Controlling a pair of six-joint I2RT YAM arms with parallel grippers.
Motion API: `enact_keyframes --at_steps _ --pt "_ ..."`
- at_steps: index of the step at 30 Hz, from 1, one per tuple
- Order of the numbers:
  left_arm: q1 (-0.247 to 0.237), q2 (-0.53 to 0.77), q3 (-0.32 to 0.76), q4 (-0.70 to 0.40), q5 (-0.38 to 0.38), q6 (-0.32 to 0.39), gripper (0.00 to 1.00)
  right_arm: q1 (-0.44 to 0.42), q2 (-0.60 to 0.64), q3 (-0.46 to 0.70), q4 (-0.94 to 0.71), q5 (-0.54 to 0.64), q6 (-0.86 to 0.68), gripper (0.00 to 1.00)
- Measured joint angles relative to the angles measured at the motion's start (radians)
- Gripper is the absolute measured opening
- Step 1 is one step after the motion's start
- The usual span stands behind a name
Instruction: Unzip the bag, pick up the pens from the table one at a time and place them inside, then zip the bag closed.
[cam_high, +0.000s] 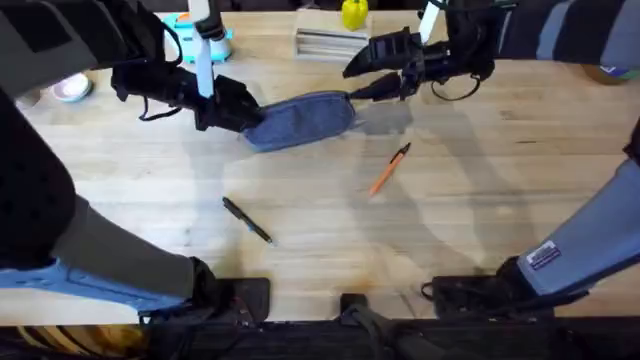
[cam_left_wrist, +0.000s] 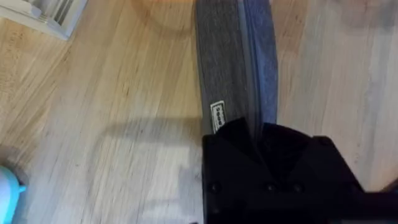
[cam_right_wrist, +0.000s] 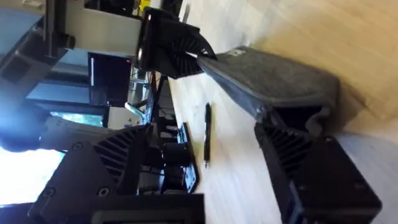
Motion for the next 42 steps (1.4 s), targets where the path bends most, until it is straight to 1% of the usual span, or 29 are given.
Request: enact_keyframes --at_steps 4,5,8,9,10,12,13,15,16,19,22,27,42 --pt "0.0 0.0 0.0 0.0 0.0 0.0 0.042 0.001 0.0 0.0 -0.104 0.047 -0.037 0.997" --pt "0.0 0.0 0.0 0.0 0.0 0.0 0.042 0.003 -0.015 0.0 -0.172 0.114 -0.075 0.997" --pt "0.0 0.0 0.0 0.0 0.0 0.0 0.042 0.004 -0.079 0.0 -0.225 0.2 -0.113 0.997" --pt "0.0 0.0 0.0 0.0 0.0 0.0 0.042 0.004 -0.115 0.0 -0.246 0.233 -0.127 0.997" --pt "0.0 0.0 0.0 0.0 0.0 0.0 0.042 0.004 -0.217 0.0 -0.308 0.312 -0.157 0.997" --pt "0.0 0.0 0.0 0.0 0.0 0.0 0.042 0.005 -0.291 0.0 -0.353 0.373 -0.173 0.997" --pt "0.0 0.0 0.0 0.0 0.0 -0.001 0.042 0.005 -0.387 0.0 -0.408 0.469 -0.186 0.997" --pt "0.0 0.0 0.0 0.0 0.0 -0.001 0.042 0.005 -0.441 0.0 -0.431 0.526 -0.192 0.997" --pt "0.0 0.0 0.0 0.0 0.0 -0.002 0.042 0.008 -0.512 0.0 -0.449 0.612 -0.192 0.997" --pt "0.0 0.0 0.0 0.0 0.0 -0.002 0.042 0.024 -0.565 0.0 -0.447 0.687 -0.184 0.997" --pt "0.0 0.0 0.0 0.0 0.0 -0.002 0.042 0.047 -0.593 0.0 -0.443 0.725 -0.18 0.997" --pt "0.0 0.0 0.0 0.0 0.0 -0.002 0.042 0.058 -0.591 0.0 -0.446 0.751 -0.177 0.997" --pt "0.0 0.0 0.0 0.0 0.0 -0.002 0.042 0.06 -0.583 0.0 -0.448 0.761 -0.159 0.997"
